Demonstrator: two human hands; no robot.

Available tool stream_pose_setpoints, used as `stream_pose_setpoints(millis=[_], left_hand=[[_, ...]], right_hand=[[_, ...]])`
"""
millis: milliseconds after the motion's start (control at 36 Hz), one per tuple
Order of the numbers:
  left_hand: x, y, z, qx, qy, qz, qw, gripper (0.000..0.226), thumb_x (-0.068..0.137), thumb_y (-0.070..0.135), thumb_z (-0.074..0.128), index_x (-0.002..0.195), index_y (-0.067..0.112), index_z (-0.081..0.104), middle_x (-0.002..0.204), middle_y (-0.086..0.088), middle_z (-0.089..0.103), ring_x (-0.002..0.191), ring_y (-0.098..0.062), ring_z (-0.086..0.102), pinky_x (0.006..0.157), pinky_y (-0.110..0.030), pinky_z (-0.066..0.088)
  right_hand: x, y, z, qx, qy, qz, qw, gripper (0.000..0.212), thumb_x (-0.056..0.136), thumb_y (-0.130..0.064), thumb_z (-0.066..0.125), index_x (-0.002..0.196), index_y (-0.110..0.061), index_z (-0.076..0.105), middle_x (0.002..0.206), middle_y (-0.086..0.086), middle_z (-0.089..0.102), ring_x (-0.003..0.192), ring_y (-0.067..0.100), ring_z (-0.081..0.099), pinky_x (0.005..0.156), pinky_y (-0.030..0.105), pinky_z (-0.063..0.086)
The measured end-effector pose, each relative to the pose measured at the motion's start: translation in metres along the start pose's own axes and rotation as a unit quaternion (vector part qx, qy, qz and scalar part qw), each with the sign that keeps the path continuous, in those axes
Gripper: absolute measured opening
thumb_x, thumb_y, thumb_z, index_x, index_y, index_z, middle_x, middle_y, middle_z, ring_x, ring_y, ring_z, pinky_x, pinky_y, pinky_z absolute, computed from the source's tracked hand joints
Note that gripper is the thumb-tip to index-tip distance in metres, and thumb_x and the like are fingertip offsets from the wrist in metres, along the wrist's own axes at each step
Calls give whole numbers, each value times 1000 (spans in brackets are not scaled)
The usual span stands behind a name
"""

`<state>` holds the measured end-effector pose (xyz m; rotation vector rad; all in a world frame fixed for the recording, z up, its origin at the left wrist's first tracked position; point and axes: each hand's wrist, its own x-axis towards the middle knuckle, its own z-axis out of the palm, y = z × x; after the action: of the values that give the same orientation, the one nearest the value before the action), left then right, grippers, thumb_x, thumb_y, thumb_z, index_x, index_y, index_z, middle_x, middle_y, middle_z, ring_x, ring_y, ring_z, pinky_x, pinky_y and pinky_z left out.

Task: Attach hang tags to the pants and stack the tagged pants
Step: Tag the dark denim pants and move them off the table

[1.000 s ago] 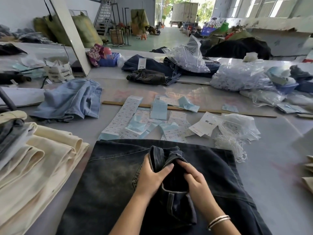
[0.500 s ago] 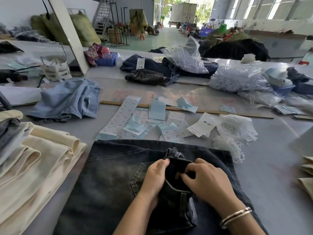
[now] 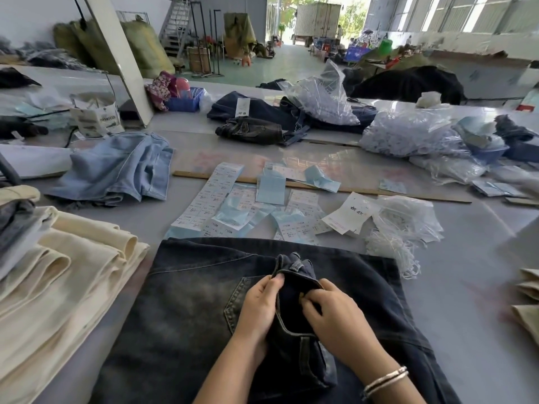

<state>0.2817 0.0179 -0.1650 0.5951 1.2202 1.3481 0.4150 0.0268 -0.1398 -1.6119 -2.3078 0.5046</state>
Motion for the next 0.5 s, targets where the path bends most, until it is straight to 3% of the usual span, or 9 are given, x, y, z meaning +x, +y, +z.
stream_pose_setpoints(millis=[83,167,250,361,500], left_hand=[[1,-6,-6,-12,14,-5,1000,25,96,17,52,93,-1,68,91,-24,70,80,-30,66,76,-39,52],[2,-14,-10,-39,29,-27,998,26,96,16,52,94,-4,68,89,-24,70,74,-29,67,65,-33,56],[6,-17,-11,-32,68,-30,997,25,95,14,53,96,-9,64,86,-26,62,80,-31,56,74,-40,47],[8,-18,-11,-15,68,-28,997,18,92,17,57,93,0,62,87,-22,56,82,-31,50,76,-43,41],[8,-24,-12,-24,56,-24,998,12,90,17,60,90,5,58,89,-17,53,82,-30,48,73,-42,39]], right_hand=[[1,4,5,51,-17,-27,998,31,90,-28,48,60,-26,43,78,-10,41,73,16,52,68,36,39],[0,9,15,109,-23,-32,993,24,88,-23,52,66,-18,48,80,-9,45,72,17,52,71,40,45],[2,13,21,142,-14,-36,989,28,87,-20,55,61,-20,43,78,-7,46,65,13,49,66,37,42],[6,21,21,200,-21,-49,978,38,87,-8,58,57,-26,43,77,-3,47,63,5,44,62,26,37],[7,34,31,329,-54,-29,942,27,92,2,52,65,-1,56,81,3,49,81,5,49,79,24,38]])
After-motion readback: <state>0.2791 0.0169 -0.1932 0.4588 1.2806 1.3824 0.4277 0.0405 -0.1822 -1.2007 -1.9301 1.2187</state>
